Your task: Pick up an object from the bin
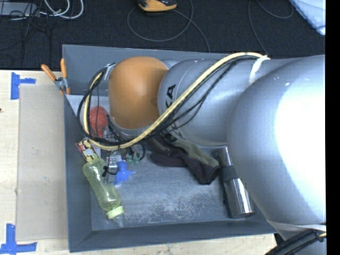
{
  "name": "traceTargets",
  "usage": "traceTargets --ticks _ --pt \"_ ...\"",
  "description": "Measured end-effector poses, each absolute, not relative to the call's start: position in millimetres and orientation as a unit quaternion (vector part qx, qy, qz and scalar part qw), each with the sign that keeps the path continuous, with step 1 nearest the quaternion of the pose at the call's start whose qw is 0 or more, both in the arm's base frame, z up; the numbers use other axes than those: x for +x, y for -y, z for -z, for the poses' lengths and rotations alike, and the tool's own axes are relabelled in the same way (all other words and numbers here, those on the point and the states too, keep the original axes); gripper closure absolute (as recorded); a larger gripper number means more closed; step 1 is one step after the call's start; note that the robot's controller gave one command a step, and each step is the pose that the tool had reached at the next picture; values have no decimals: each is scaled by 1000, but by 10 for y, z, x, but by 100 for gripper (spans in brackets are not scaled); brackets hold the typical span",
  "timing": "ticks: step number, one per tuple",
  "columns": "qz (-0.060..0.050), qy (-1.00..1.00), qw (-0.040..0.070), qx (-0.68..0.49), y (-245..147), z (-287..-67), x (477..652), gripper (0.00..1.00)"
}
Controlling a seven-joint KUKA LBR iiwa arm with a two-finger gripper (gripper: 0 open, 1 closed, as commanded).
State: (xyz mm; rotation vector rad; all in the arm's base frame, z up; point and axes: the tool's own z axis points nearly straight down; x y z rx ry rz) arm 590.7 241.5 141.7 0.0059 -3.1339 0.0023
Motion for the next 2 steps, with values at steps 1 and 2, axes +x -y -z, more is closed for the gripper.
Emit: traceTargets --ticks 1,2 --pt "0 1000 1 -1 -2401 -1466 5923 0" --pt "1 987 2 159 -2235 -1073 6074 0"
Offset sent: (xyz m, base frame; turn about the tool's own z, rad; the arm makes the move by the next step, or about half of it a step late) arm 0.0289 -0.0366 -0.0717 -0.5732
